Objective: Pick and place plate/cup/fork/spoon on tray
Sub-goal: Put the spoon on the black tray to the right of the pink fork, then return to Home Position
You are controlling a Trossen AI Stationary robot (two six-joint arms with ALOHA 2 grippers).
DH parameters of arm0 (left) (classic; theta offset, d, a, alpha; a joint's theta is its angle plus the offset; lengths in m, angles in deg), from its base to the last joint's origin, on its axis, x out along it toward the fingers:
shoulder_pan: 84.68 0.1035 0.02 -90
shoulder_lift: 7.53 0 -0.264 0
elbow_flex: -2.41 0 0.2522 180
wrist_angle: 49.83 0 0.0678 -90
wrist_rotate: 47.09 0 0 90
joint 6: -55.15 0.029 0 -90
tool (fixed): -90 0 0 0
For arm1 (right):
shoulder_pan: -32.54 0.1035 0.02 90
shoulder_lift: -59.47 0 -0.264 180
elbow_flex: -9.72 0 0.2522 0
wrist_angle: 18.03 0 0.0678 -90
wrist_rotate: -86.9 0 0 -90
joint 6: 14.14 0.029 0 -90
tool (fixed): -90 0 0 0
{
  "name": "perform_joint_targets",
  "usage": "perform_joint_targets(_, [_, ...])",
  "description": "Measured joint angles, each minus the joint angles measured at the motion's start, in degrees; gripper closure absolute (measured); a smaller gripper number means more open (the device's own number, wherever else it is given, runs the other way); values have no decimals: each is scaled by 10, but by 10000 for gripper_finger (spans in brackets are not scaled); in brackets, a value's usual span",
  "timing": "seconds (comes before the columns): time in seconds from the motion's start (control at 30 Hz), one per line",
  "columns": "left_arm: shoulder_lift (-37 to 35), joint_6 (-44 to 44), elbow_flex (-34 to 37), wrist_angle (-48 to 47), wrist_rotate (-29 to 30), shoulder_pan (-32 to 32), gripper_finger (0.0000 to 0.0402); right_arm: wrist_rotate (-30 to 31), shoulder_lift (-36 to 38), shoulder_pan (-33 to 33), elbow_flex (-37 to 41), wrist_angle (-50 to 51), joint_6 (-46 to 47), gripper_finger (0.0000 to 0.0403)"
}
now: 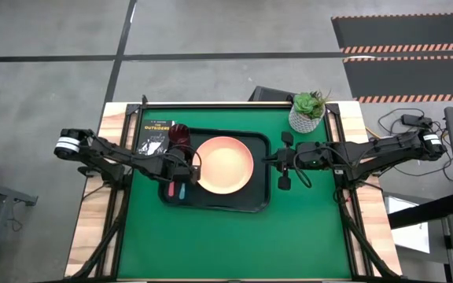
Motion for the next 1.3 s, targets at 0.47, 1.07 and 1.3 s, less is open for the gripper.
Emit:
perform_joint_targets(0.47, [0,3,1,0,0,0,386,0,0,0,0,0,0,394])
perform_joint_targets(1.07, [-120,160,-5,-7,-33,-12,386,0,0,0,0,3,0,394])
perform_joint_targets(1.3, [-214,347,-6,11,-24,-17,386,0,0,0,0,3,-1,394])
